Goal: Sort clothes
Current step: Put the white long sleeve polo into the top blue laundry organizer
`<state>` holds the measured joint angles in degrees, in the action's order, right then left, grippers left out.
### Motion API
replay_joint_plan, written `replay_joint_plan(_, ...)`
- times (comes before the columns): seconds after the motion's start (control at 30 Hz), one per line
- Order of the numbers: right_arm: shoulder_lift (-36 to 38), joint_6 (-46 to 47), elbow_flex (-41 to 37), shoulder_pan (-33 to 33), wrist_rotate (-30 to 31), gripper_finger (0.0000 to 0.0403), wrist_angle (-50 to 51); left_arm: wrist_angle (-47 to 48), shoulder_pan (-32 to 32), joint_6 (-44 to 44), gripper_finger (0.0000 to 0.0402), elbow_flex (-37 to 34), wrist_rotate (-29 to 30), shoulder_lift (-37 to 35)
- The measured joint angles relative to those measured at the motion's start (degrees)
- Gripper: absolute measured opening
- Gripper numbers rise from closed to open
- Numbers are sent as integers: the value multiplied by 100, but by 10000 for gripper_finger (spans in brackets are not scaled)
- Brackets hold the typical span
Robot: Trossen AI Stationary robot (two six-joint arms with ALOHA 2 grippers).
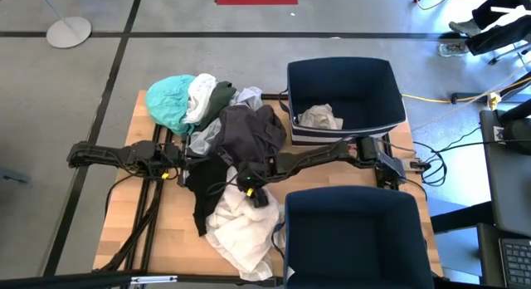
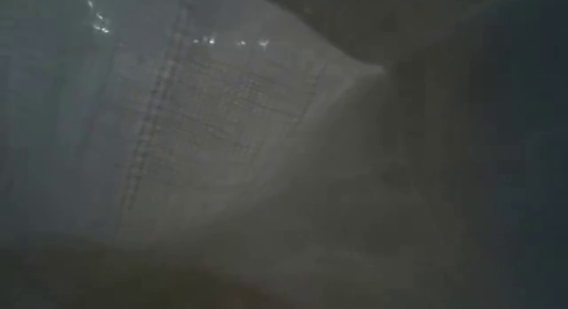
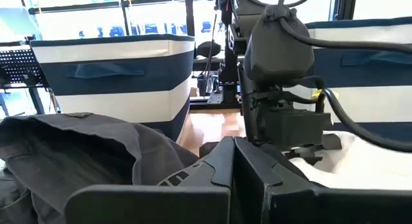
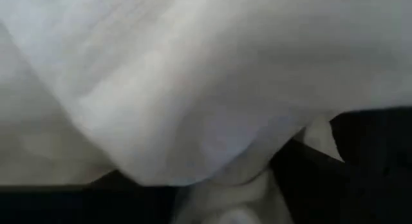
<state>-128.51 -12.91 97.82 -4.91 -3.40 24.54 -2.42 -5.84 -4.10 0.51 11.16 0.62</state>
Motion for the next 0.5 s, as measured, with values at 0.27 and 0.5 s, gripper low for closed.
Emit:
replay_joint_plan(0.27,-2,-160,0,1,318,64,-79,0,0,-87,0,1,4,0)
replay_joint_plan(0.5,66,-384,63,0,445,25,10,0,2,-87,0,0,4,0)
